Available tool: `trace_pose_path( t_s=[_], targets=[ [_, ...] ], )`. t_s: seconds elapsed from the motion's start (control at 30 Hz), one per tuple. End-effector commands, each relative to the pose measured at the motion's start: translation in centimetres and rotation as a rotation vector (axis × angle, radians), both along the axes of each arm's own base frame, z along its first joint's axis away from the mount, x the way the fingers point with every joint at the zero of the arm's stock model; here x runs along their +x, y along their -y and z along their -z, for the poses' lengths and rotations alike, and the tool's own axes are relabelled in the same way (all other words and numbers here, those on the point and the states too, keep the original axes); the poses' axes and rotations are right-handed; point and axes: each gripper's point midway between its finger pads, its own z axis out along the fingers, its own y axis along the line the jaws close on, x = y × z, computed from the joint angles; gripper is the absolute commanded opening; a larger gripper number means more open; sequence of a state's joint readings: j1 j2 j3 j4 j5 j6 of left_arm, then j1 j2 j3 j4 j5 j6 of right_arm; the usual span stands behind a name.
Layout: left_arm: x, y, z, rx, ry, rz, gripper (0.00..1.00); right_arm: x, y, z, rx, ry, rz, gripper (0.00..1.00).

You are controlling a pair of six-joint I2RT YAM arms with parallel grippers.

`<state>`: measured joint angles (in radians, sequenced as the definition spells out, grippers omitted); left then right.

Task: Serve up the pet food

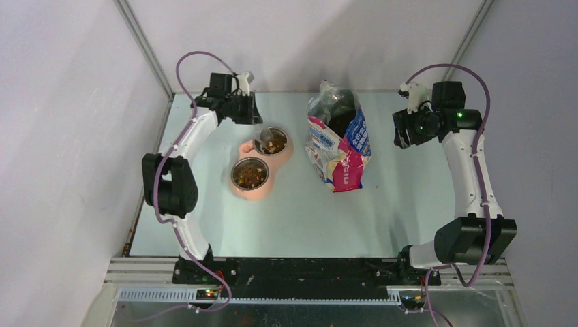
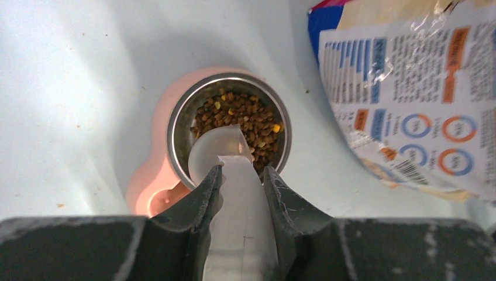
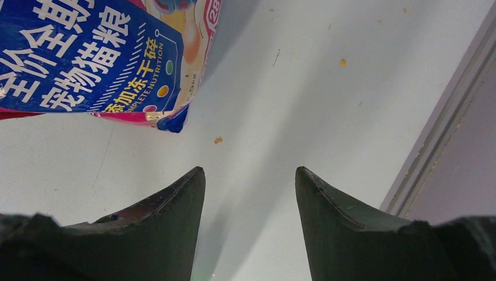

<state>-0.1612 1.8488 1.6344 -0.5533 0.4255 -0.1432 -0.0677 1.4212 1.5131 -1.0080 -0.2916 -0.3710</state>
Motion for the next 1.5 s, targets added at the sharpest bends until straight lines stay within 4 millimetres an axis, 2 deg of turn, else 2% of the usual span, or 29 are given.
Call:
trace_pose_path(
  t_s=[0.0,0.1,0.23,0.4,0.5,0.7,0.8,0.9,1.07,1.17,1.33,1.47],
  targets=[
    [-0.3,-0.8,-3.7,0.203,0.181,0.076,0.00,0.1,0.0,-1.3,0.003,0.059,-0.007,0.61],
    [-0.2,-0.7,-4.4,0.273,0.241,0.074,0.00,0.0,0.0,-1.4,0.004,0.062,-0.008,0.61],
    [0.1,-1.1,-6.4,0.327,0.319,0.051,0.00,-0.2,0.0,-1.3,0.006,0.062,-0.008,0.61],
    [-0.3,0.2,-9.6,0.239,0.370,0.059,0.00,-0.5,0.0,-1.2,0.006,0.059,-0.006,0.61],
    [-0.7,1.7,-10.1,0.138,0.337,0.078,0.00,-0.7,0.0,-1.2,0.007,0.060,-0.007,0.61],
    [-0.4,4.5,-8.1,-0.110,0.163,0.079,0.00,-0.9,0.0,-1.1,0.007,0.056,-0.006,0.61],
    [0.2,4.7,-7.4,-0.135,0.136,0.068,0.00,-0.9,0.0,-1.2,0.005,0.057,-0.005,0.61],
    [0.6,5.0,-5.8,-0.153,0.085,0.058,0.00,-1.0,0.1,-1.2,0.004,0.058,-0.002,0.61],
    [0.9,4.6,-3.5,-0.123,0.042,0.042,0.00,-1.1,0.3,-1.2,-0.006,0.061,0.000,0.61],
    [1.0,3.7,-2.5,-0.068,0.039,0.022,0.00,-1.1,0.4,-1.2,-0.007,0.063,0.003,0.61],
    [1.3,1.8,-2.3,0.043,0.081,-0.004,0.00,-1.0,0.4,-1.2,-0.007,0.063,0.003,0.61],
    [1.2,1.1,-2.8,0.061,0.094,-0.015,0.00,-0.9,0.3,-1.2,-0.006,0.064,0.001,0.61]
  ],
)
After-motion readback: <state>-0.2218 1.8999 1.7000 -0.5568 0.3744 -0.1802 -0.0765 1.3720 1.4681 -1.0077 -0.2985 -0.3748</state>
